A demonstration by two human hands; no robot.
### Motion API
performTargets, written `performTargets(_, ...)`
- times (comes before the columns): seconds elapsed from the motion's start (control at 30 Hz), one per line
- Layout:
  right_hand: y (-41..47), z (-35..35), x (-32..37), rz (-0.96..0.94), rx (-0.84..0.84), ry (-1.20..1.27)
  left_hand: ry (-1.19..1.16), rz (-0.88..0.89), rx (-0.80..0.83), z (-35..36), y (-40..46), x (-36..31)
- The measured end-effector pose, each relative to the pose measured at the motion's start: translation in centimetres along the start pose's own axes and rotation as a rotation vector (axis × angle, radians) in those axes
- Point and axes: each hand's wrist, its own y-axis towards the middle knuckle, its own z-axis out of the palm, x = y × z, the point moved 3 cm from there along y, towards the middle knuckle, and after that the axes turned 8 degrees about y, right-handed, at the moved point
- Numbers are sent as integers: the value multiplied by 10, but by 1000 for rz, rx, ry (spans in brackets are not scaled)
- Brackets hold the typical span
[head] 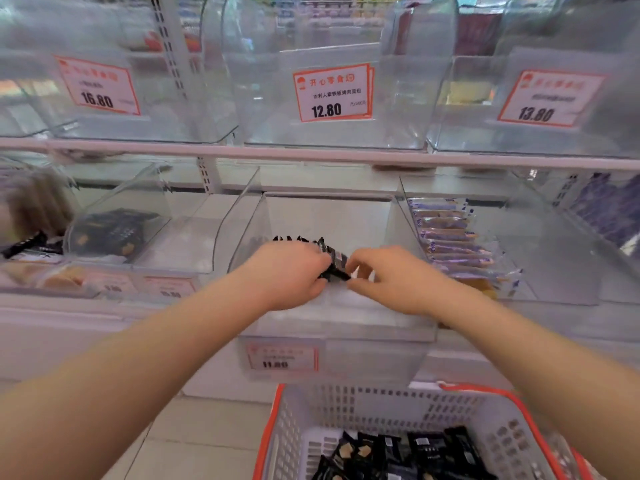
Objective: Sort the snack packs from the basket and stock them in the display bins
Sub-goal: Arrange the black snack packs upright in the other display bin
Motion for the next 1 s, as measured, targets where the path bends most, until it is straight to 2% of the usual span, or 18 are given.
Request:
performTargets(0.1,-64,-6,-5,-51,-60,255,-84,140,-133,-22,-34,-34)
performTargets(0.2,-108,20,-33,19,-5,363,-118,301,-149,-13,-57,-78)
performTargets(0.37,-144,110,-107,294,186,279,-127,427,149,57,-62,-160)
performTargets(0.53,-183,194,-166,548,407,180,-210,407,452,145,-59,-226)
performTargets(0.73,-224,255,-220,744,478,121,-351,316,678,231,-66,-270)
performTargets(0.87,-233,283,-257,726,437,-35,-430,233,780,283,-70,-287)
performTargets(1.0,-227,307,-282,656,402,-115,-482,116,803,319,-66,-295)
